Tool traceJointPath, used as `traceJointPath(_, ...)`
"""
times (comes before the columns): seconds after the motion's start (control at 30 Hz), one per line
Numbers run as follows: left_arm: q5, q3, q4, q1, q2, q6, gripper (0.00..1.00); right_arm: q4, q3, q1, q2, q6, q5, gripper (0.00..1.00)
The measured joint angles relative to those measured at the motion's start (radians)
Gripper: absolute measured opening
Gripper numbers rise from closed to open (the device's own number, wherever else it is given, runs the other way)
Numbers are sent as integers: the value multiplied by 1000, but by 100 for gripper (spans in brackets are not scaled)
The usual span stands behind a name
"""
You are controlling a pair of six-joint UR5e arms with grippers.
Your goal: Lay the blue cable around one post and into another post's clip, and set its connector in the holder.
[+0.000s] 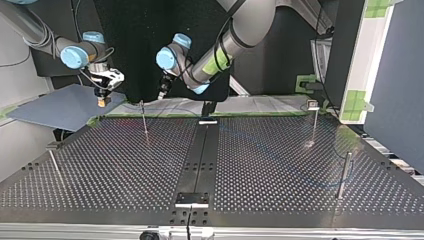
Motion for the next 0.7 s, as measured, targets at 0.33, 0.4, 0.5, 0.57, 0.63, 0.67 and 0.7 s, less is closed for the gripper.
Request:
traceJointPath(0.33, -48, -61, 35, 14, 46, -5, 100, 61, 37, 27, -85, -49, -19, 0)
traceJointPath(0.4, -49, -80, 49, 18, 53, -8, 100, 59, 48, 30, -101, -49, -19, 0)
traceJointPath(0.5, -50, -110, 58, 23, 58, -15, 100, 43, 69, 33, -118, -47, -16, 0)
traceJointPath(0.57, -50, -126, 61, 22, 59, -19, 100, 29, 82, 34, -124, -45, -12, 0)
traceJointPath(0.63, -50, -140, 62, 21, 60, -21, 100, 23, 89, 35, -127, -44, -9, 0)
traceJointPath(0.67, -49, -147, 63, 21, 60, -21, 100, 19, 94, 35, -128, -43, -8, 0)
traceJointPath(0.7, -49, -153, 63, 21, 60, -22, 100, 15, 98, 36, -128, -43, -7, 0)
